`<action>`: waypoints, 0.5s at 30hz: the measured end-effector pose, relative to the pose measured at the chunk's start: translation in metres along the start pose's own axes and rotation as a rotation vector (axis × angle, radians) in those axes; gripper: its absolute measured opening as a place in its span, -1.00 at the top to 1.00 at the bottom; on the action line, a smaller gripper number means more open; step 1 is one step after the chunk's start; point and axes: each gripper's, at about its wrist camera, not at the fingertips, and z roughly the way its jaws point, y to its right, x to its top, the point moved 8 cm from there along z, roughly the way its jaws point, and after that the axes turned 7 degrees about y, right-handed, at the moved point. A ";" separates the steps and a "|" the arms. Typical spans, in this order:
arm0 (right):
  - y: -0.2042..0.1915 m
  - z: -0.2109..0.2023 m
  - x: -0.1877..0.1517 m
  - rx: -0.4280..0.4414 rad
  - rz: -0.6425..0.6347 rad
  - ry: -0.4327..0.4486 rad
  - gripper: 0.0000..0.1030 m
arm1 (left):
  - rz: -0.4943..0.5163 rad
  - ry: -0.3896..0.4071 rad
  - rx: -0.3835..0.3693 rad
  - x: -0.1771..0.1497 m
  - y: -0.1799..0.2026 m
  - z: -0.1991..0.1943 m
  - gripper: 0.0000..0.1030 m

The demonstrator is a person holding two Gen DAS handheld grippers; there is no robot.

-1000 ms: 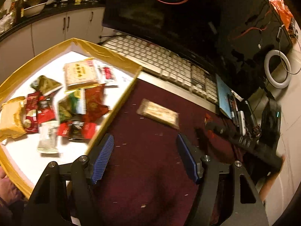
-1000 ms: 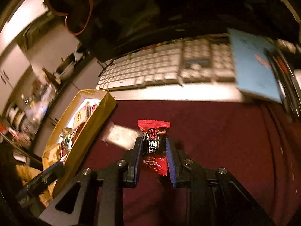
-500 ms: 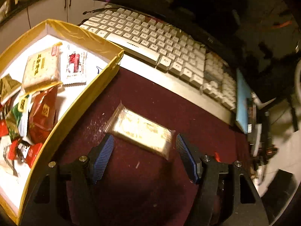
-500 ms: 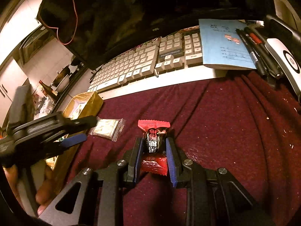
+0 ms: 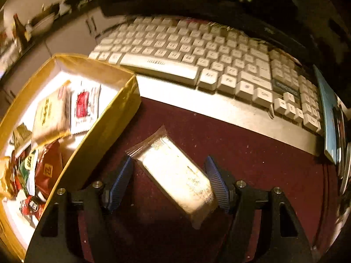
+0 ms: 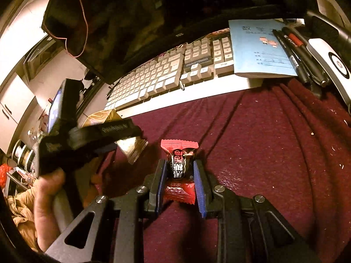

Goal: Organize snacks
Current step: 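Carry both snacks over the tray and open both grippers to drop them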

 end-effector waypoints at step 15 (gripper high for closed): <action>-0.003 0.002 0.000 -0.010 -0.024 -0.003 0.52 | -0.026 0.116 -0.246 -0.049 -0.026 -0.076 0.40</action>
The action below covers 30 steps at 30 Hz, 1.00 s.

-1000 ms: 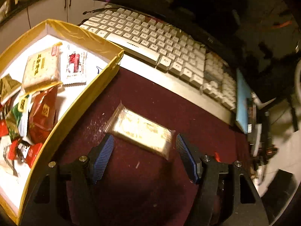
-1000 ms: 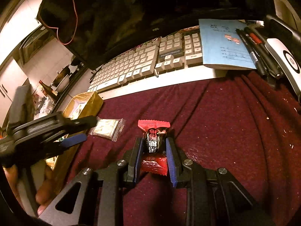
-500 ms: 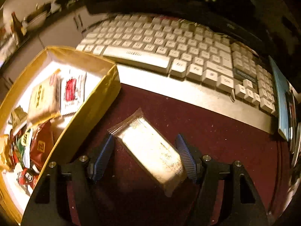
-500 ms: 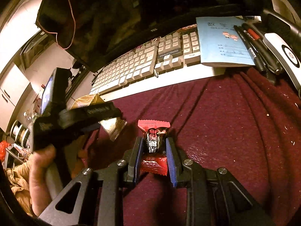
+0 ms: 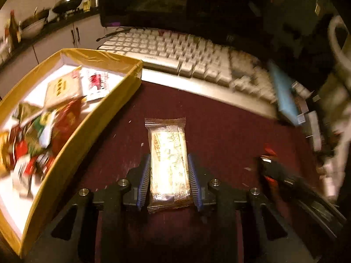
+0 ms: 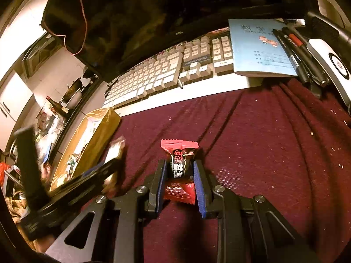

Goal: Organize snacks
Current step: 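Carry both snacks over the tray and open both grippers to drop them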

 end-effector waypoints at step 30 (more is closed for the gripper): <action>-0.228 0.128 0.002 0.089 -0.387 -0.181 0.53 | -0.305 0.202 0.099 0.008 -0.193 -0.072 0.40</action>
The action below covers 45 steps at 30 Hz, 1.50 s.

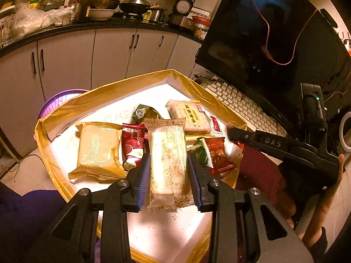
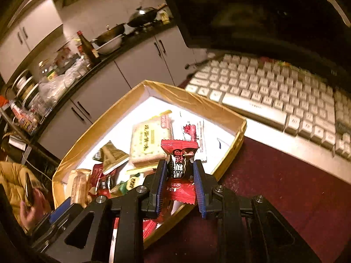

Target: Organize snacks

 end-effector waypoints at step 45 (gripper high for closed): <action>0.001 -0.115 -0.088 0.016 0.072 0.130 -0.39 | 0.324 -0.079 0.152 -0.037 0.045 -0.027 -0.45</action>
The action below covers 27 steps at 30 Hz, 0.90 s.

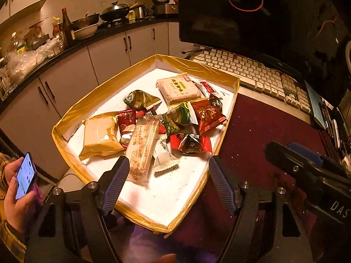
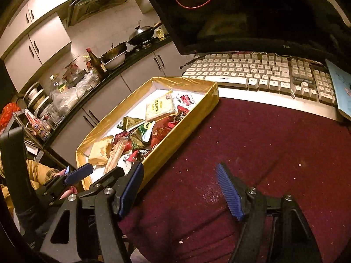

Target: Organize snacks

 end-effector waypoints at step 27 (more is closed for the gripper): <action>-0.017 0.011 -0.004 -0.013 -0.039 -0.025 -0.38 | -0.028 -0.022 -0.014 -0.010 -0.019 0.004 -0.45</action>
